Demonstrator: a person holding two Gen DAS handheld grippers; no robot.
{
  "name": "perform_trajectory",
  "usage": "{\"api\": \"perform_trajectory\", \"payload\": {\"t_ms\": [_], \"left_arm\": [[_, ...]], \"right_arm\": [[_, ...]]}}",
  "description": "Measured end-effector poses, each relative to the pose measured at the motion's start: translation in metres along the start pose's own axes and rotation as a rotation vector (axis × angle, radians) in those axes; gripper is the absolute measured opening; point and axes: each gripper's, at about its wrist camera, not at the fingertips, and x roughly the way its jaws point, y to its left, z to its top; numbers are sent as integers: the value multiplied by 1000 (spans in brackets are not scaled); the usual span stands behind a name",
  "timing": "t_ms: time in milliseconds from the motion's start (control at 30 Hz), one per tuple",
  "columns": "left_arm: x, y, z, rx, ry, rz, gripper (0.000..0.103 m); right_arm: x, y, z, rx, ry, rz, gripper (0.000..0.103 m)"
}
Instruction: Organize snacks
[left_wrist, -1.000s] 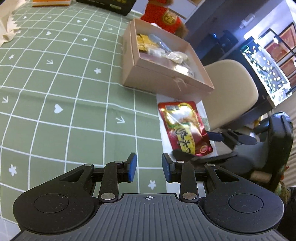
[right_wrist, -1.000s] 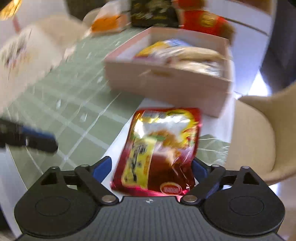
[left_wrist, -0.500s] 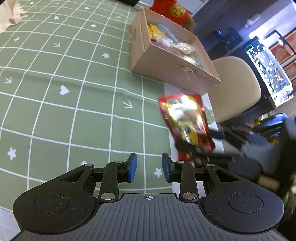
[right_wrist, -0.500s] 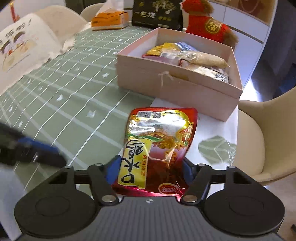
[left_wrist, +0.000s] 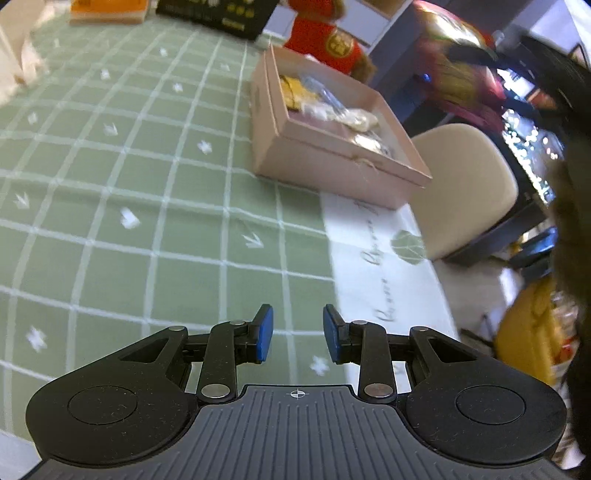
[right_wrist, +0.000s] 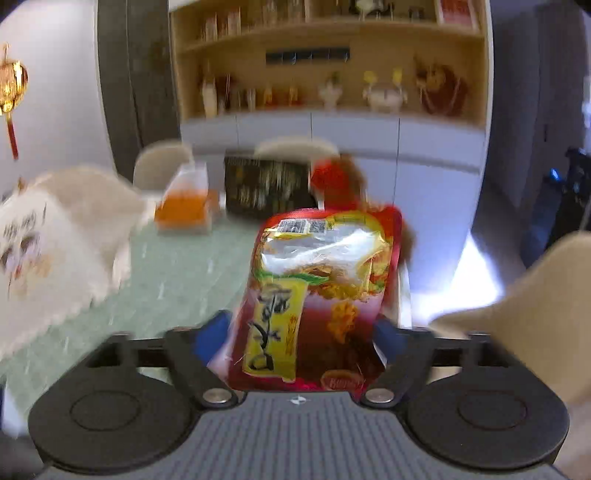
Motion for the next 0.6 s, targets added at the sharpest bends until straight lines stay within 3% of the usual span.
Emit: {"api": "perform_trajectory", "payload": {"t_ms": [133,300,433,600], "left_arm": [[-3,6,0,93,-67,88,33],[3,19,1,177,-142,157,33],[20,24,4,208,-161,168,33],[34,21,2,291,-240,172,34]], "right_arm": [[32,1,-16,58,105,-37,92],[32,16,-99,137,202,-76,93],[42,30,-151,202,254,-129,93],[54,52,-167,119,241,-179,95]]}}
